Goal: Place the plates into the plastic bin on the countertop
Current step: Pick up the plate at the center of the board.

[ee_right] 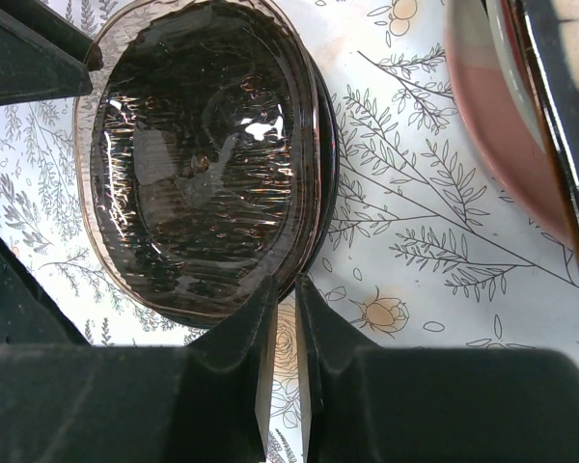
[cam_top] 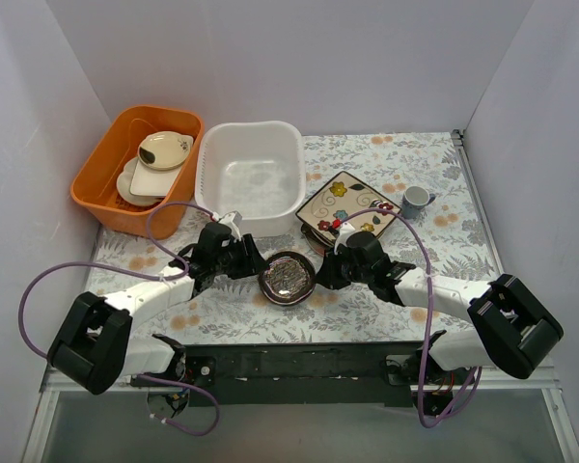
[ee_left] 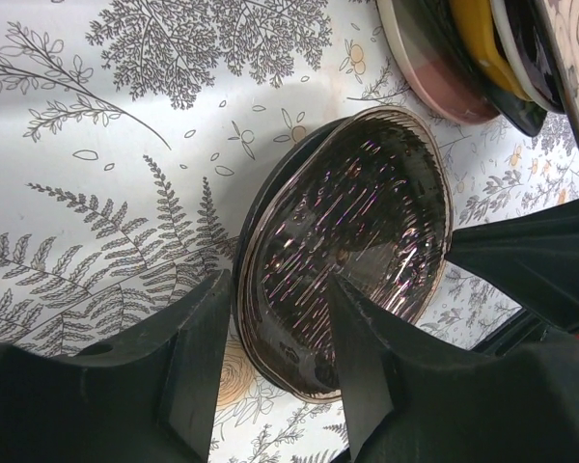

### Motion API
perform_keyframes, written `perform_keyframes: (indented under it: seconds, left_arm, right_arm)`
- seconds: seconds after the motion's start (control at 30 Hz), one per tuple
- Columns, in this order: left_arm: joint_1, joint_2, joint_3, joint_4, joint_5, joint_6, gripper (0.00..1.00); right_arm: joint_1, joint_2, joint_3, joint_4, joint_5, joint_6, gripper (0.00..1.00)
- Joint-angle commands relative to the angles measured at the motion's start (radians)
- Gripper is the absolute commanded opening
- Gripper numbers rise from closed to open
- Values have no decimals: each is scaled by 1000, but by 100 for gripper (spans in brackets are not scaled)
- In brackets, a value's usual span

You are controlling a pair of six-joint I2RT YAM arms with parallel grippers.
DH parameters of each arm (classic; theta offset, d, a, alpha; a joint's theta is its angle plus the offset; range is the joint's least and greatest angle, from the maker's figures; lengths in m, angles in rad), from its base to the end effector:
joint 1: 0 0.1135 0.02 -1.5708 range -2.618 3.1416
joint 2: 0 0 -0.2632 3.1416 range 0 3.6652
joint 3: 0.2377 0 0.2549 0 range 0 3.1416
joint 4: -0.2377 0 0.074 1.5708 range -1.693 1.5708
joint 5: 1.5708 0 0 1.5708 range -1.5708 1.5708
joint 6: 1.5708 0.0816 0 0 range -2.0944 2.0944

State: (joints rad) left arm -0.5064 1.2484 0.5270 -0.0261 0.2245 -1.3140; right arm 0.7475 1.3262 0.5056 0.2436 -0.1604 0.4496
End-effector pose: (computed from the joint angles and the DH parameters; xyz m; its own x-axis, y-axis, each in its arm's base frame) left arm 0.2316 -0.1492 0.1402 -0.7464 -0.6642 -0.0399 -0.4186 0.5153 -0.7478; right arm 0.2101 0.2125 0.1442 -0.6946 -0.0589 -0.7169 -0.5189 0.7313 0.4427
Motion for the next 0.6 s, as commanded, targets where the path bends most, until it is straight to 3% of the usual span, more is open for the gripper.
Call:
perform_keyframes:
  seconds: [0.0, 0.17, 0.4, 0.57]
  left_arm:
    - [-15, 17, 42, 20, -10, 9, 42]
    - [-26, 40, 48, 20, -17, 1, 30]
    - [-30, 57, 56, 20, -31, 9, 1]
    - [-29, 29, 59, -3, -62, 12, 0]
  right_arm:
    - [7, 5, 20, 43, -11, 3, 19]
    - [9, 7, 25, 42, -14, 0, 17]
    - [9, 11, 24, 45, -16, 0, 17]
    - [9, 10, 31, 42, -18, -2, 17]
